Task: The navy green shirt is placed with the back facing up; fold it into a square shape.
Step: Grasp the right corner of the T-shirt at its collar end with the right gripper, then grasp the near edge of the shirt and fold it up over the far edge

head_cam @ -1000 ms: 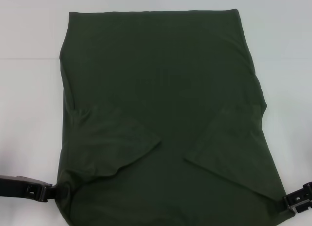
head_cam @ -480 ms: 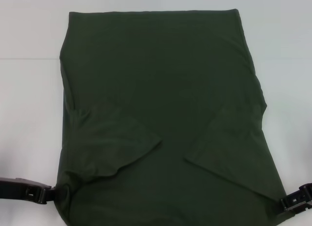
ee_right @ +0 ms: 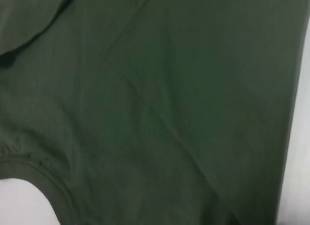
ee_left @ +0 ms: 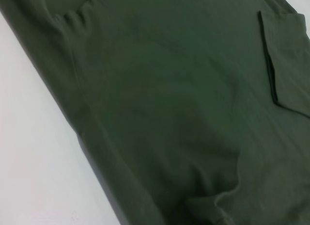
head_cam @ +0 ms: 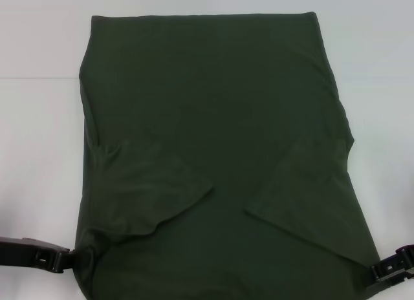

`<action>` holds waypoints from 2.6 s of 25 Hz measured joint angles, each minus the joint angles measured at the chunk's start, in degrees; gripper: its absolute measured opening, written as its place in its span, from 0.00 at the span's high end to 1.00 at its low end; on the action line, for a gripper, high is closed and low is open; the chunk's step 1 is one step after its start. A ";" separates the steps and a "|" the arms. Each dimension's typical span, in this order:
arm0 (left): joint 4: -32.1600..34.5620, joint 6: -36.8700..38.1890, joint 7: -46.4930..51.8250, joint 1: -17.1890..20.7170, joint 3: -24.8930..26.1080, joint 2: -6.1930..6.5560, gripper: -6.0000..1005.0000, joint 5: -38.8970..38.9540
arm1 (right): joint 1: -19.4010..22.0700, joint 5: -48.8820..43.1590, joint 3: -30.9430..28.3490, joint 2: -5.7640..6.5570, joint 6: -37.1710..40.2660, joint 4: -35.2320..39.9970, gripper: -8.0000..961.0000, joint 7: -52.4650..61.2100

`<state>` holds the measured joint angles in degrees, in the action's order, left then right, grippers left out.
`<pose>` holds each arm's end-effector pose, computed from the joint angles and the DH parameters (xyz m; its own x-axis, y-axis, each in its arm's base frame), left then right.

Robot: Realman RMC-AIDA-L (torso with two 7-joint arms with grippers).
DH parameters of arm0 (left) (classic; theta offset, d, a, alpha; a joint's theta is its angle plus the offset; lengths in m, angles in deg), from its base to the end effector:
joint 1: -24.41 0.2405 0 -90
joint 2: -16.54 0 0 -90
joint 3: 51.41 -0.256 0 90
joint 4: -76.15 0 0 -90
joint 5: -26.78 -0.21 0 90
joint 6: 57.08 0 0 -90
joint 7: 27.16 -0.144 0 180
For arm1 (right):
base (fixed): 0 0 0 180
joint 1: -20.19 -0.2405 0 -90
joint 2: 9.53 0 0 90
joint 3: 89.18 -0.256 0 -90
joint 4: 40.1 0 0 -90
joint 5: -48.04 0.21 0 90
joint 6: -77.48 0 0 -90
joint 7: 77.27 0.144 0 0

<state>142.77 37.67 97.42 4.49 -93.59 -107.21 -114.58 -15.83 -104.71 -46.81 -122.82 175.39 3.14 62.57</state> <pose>-0.3097 0.2809 0.0320 0.4605 0.8692 0.1799 0.8824 -0.4263 -0.1993 0.3091 0.3160 0.0355 0.2035 -0.9743 0.0964 -0.9591 -0.2182 -0.1802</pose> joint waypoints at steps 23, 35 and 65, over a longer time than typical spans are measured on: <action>0.00 0.00 -0.20 0.26 -0.01 0.09 0.99 0.14 | -2.91 0.03 0.62 -2.52 -1.88 -0.25 0.18 1.27; -1.56 -0.45 -1.25 0.07 0.00 0.28 0.99 0.21 | -3.75 0.00 3.43 -2.55 -2.84 -0.75 0.56 2.01; -20.77 8.81 -2.31 -2.35 9.55 8.18 0.99 0.11 | -1.77 1.27 2.99 0.40 9.96 -0.80 0.92 -15.64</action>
<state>122.00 46.48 95.10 2.14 -84.04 -99.02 -114.47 -17.60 -103.44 -43.82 -122.42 185.34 2.34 46.94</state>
